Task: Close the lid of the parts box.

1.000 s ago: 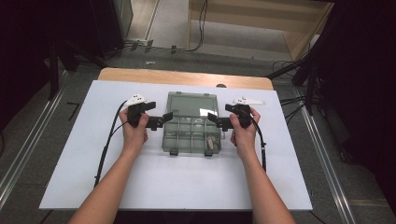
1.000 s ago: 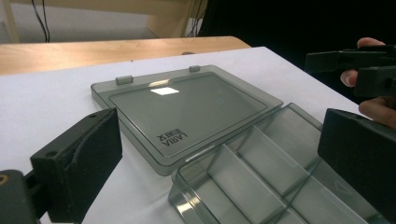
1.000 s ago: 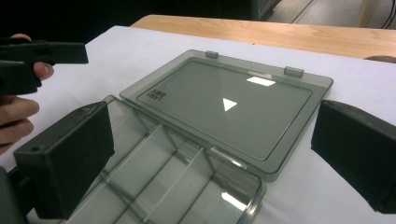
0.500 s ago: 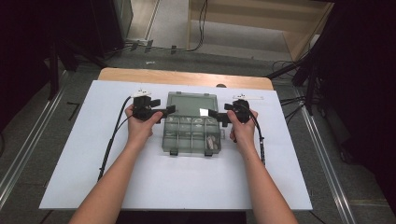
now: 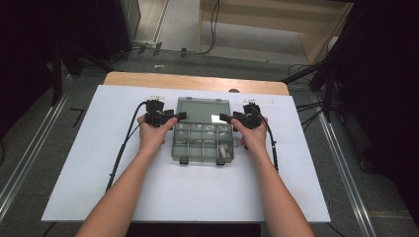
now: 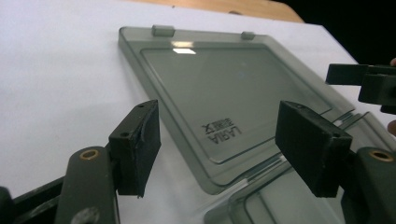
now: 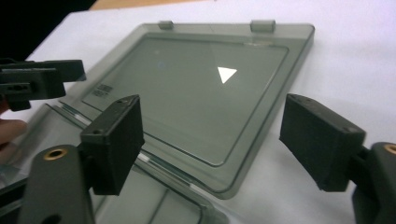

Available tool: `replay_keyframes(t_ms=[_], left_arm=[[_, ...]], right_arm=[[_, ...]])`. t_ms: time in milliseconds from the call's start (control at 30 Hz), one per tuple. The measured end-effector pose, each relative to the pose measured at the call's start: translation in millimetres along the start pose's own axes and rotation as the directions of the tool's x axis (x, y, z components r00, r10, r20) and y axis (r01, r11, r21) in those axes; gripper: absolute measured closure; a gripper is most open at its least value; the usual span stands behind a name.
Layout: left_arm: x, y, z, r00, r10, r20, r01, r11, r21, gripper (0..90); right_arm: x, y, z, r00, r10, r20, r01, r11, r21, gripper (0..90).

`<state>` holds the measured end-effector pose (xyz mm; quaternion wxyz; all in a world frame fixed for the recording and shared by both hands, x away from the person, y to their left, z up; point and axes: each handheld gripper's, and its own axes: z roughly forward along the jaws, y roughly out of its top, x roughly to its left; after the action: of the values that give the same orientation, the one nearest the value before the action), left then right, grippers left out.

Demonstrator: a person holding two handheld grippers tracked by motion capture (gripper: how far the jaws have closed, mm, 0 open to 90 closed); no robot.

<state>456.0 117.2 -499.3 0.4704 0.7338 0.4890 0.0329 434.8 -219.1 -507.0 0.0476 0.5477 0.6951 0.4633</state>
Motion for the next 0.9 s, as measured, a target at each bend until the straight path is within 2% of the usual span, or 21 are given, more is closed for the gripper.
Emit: replay_keyframes(t_ms=[67, 200, 333, 533, 633, 700, 733, 800, 900], left_arm=[[-1.2, -0.6, 1.5, 1.0000, 0.000, 0.000, 0.000, 1.0000, -0.002, 30.8], [-4.6, -1.6, 4.5, 1.0000, 0.006, -0.004, -0.006, 1.0000, -0.001, 32.5], [-3.4, -2.2, 6.7, 0.9998, -0.018, -0.009, 0.018, 0.9998, 0.005, 32.7], [-5.3, -4.4, 13.7, 0.9980, -0.041, -0.049, 0.043, 0.9980, 0.047, 32.5], [-3.4, -3.7, 14.2, 0.9968, -0.072, -0.033, 0.074, 0.9962, 0.045, 32.5], [-1.1, -3.8, 14.9, 0.9949, -0.101, -0.001, 0.101, 0.9937, 0.049, 37.2], [-0.8, -3.6, 15.2, 0.9944, -0.106, -0.004, 0.106, 0.9930, 0.052, 37.8], [-0.2, -2.9, 14.8, 0.9931, -0.116, -0.019, 0.117, 0.9918, 0.052, 43.3], [0.8, -2.3, 13.1, 0.9937, -0.112, -0.010, 0.112, 0.9928, 0.043, 47.7]], right_arm=[[-1.0, -1.7, 3.1, 0.9999, 0.008, 0.010, -0.008, 1.000, 0.019, 28.8], [-0.7, -4.5, 8.0, 0.9994, 0.024, 0.024, -0.025, 0.999, 0.040, 31.9], [-2.2, -6.2, 10.4, 0.9989, 0.037, 0.029, -0.038, 0.998, 0.054, 32.4], [-4.9, -6.5, 11.3, 0.9984, 0.055, 0.013, -0.055, 0.997, 0.059, 32.6], [-6.8, -7.0, 10.7, 0.9982, 0.058, 0.015, -0.059, 0.997, 0.052, 38.9], [-9.6, -7.7, 10.6, 0.9974, 0.072, -0.007, -0.072, 0.996, 0.049, 43.8], [-10.4, -7.8, 10.7, 0.9959, 0.087, -0.024, -0.086, 0.995, 0.045, 44.7], [-10.4, -7.6, 10.3, 0.9962, 0.085, -0.018, -0.084, 0.996, 0.042, 47.1], [-10.2, -6.8, 7.1, 0.9962, 0.086, -0.010, -0.086, 0.996, 0.019, 53.2]])
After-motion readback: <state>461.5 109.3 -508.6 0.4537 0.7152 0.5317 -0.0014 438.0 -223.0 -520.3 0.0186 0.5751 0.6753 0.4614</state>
